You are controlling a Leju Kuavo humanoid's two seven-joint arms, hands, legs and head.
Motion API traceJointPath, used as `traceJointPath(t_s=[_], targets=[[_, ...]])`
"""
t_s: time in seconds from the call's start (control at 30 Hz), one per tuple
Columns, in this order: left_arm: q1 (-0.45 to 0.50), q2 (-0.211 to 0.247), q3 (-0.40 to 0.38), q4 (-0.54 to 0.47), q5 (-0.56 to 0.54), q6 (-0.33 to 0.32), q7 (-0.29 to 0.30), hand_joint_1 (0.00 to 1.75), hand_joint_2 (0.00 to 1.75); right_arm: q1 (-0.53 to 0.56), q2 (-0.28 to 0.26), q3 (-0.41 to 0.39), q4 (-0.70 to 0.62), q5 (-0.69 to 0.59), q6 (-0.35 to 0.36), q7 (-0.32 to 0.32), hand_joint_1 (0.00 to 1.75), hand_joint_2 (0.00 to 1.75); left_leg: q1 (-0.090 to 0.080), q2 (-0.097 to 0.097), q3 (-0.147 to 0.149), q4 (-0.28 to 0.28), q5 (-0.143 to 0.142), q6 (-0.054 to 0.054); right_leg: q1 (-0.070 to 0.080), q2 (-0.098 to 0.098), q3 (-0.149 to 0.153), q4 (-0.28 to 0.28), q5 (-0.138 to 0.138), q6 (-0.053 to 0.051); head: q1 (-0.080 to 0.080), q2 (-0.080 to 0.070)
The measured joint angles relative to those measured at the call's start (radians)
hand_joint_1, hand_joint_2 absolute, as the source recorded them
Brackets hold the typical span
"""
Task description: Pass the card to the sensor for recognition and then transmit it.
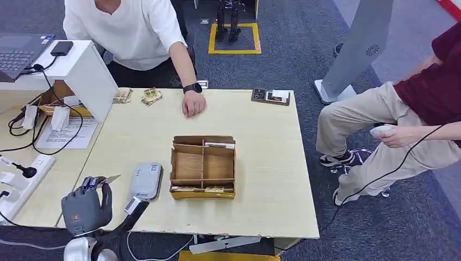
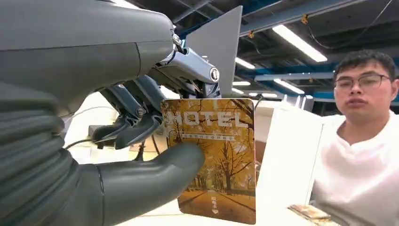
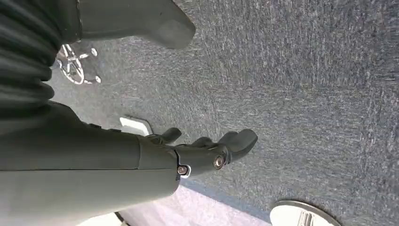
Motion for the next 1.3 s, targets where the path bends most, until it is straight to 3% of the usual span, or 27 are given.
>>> traceJointPath(t_s=[0.43, 1.3], targets=[[0.013, 0.002, -0.003, 0.069, -0.042, 0.000, 0.104, 1.75, 1.75, 0.000, 0.000, 0.000, 0.000, -0.001, -0.001, 0.000, 0.00, 1.75, 0.000, 0.000, 0.000, 0.000, 0.000, 0.000, 0.000, 0.000, 0.000, 0.000, 0.000, 0.000, 0.000, 0.000], [0.020, 0.003, -0.036, 0.111, -0.031, 0.000, 0.136, 1.75, 1.75, 0.000, 0.000, 0.002, 0.000, 0.014, 0.000, 0.004, 0.00, 1.75, 0.000, 0.000, 0.000, 0.000, 0.000, 0.000, 0.000, 0.000, 0.000, 0.000, 0.000, 0.000, 0.000, 0.000]])
